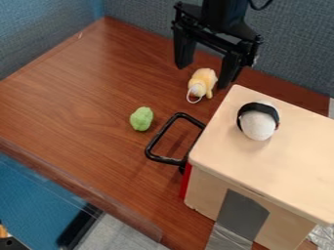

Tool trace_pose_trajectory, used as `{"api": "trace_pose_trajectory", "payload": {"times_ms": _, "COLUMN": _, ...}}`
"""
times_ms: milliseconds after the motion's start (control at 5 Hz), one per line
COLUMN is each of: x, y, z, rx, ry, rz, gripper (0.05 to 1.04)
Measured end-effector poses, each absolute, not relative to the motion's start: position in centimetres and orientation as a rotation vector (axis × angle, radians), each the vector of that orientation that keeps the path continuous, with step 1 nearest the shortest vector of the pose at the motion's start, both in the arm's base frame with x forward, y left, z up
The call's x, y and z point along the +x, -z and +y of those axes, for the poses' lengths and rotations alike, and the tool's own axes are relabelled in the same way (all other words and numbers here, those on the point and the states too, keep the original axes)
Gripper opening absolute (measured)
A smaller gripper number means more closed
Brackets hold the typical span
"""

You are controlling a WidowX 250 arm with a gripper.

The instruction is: Move the white object to the front of the drawer

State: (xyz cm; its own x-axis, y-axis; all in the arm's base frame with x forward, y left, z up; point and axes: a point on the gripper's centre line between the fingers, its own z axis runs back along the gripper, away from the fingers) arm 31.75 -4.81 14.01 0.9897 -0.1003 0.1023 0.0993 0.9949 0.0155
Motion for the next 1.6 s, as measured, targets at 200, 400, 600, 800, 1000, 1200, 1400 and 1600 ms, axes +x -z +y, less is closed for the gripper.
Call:
{"api": "trace_pose_trajectory", "payload": {"times_ms": 200, "x": 31.7, "y": -13.3, "z": -4.9, "rx": 0.011, "ry": 0.094, "rz": -0.079, "gripper": 0.998}}
{"api": "trace_pose_trajectory", "payload": {"times_ms": 400, "x": 30.9, "y": -15.6, "z": -6.2, "rx": 0.014, "ry": 0.107, "rz": -0.082, "gripper": 0.998}}
{"api": "trace_pose_trajectory", "payload": {"times_ms": 600, "x": 31.6, "y": -18.9, "z": -8.6, "rx": 0.000, "ry": 0.134, "rz": -0.135, "gripper": 0.998}}
{"api": "trace_pose_trajectory", "payload": {"times_ms": 800, "x": 32.6, "y": -19.4, "z": -11.6, "rx": -0.012, "ry": 0.171, "rz": -0.150, "gripper": 0.998}}
{"api": "trace_pose_trajectory", "payload": {"times_ms": 1000, "x": 32.4, "y": -18.7, "z": -13.0, "rx": -0.001, "ry": 0.187, "rz": -0.127, "gripper": 0.998}}
{"api": "trace_pose_trajectory", "payload": {"times_ms": 1200, "x": 31.8, "y": -17.7, "z": -13.2, "rx": 0.015, "ry": 0.175, "rz": -0.099, "gripper": 0.998}}
{"api": "trace_pose_trajectory", "payload": {"times_ms": 1400, "x": 31.1, "y": -16.4, "z": -13.3, "rx": 0.059, "ry": 0.177, "rz": -0.060, "gripper": 0.998}}
{"api": "trace_pose_trajectory", "payload": {"times_ms": 1600, "x": 30.5, "y": -15.0, "z": -13.6, "rx": 0.081, "ry": 0.178, "rz": -0.041, "gripper": 0.998}}
